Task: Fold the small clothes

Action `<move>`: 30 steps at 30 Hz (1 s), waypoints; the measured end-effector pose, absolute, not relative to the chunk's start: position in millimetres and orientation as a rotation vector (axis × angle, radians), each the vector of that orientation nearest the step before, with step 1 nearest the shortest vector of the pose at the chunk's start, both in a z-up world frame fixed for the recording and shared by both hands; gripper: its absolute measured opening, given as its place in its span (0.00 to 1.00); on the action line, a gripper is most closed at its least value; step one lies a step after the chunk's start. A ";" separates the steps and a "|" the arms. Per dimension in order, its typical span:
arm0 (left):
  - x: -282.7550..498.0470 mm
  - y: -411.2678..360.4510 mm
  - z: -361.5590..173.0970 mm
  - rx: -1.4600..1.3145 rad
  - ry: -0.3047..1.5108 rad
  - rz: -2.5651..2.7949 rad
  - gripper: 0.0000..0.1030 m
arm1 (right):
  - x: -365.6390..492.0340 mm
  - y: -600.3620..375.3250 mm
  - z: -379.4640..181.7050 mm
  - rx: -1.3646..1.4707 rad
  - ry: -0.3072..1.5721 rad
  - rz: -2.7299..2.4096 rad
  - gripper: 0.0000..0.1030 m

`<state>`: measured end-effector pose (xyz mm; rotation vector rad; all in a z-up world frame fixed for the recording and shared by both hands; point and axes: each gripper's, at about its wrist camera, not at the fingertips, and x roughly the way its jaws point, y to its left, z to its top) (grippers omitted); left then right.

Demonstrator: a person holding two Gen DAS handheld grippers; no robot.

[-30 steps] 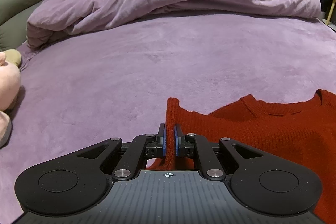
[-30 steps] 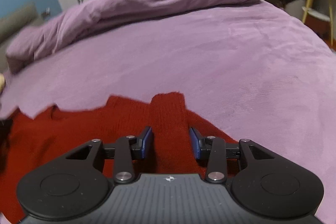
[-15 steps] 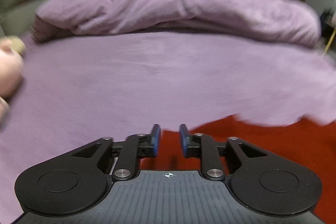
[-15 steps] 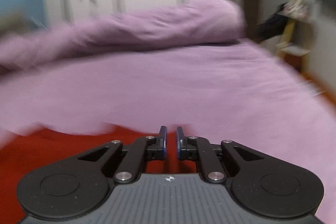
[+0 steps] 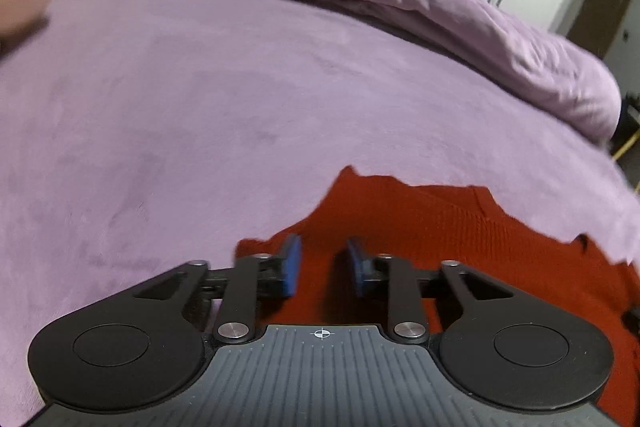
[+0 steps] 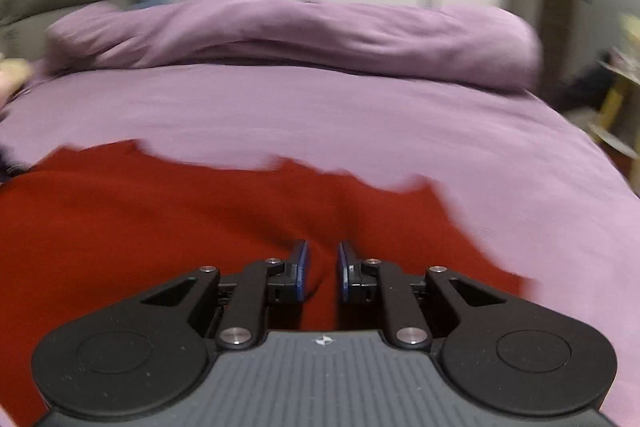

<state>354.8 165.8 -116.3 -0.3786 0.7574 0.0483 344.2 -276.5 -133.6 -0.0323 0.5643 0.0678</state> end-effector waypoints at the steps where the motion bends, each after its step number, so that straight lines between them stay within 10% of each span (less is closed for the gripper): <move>1: 350.9 172.1 -115.1 -0.405 0.758 0.049 0.22 | 339.8 -284.7 -130.5 -0.024 0.561 0.020 0.12; 6: 323.3 187.5 -100.2 -0.429 0.791 0.065 0.48 | 305.4 -276.1 -114.6 0.044 0.555 0.042 0.14; 26: 281.1 241.8 -122.2 -0.808 0.985 -0.199 0.48 | 233.2 -198.2 -97.9 0.154 0.611 0.314 0.18; 30: 295.8 244.6 -131.3 -0.917 0.992 -0.198 0.32 | 248.9 -149.0 -106.6 0.192 0.649 0.381 0.18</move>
